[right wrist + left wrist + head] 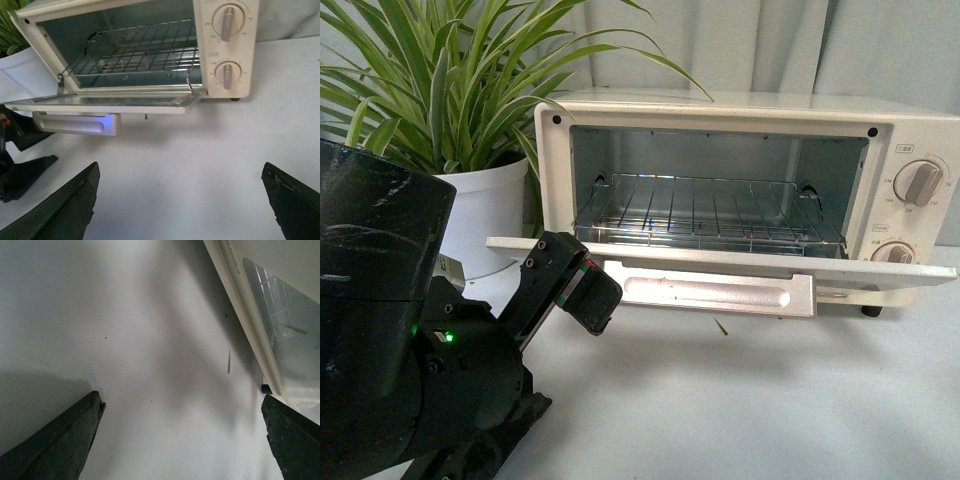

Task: Open oven

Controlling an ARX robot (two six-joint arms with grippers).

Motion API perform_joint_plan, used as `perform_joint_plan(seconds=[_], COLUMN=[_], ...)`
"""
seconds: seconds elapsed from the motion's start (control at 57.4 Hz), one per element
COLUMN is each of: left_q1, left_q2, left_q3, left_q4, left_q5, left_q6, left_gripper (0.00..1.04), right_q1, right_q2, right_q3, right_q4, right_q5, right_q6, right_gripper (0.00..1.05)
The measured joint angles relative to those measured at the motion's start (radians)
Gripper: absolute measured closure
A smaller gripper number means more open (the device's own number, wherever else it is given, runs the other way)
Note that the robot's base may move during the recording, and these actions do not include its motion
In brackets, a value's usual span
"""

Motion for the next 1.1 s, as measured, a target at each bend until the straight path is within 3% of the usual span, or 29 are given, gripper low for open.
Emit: perform_joint_plan(seconds=[0.174, 0.522, 1.097], left_q1=[0.000, -0.021, -0.074], left_q2=[-0.004, -0.009, 0.002], left_q3=[0.000, -0.002, -0.029], left_q4=[-0.014, -0.050, -0.057], left_q5=[-0.030, -0.149, -0.339], left_q6=[0.053, 0.256, 0.740], left_gripper=[0.07, 0.07, 0.07], right_q1=[-0.095, -0.264, -0.288], right_q2=[-0.129, -0.231, -0.204], right_q3=[-0.103, -0.272, -0.281], right_q4=[-0.029, 0.098, 0.096], right_q5=[-0.043, -0.168, -0.240], right_q6=[-0.056, -0.163, -0.142], right_gripper=[0.09, 0.09, 0.09])
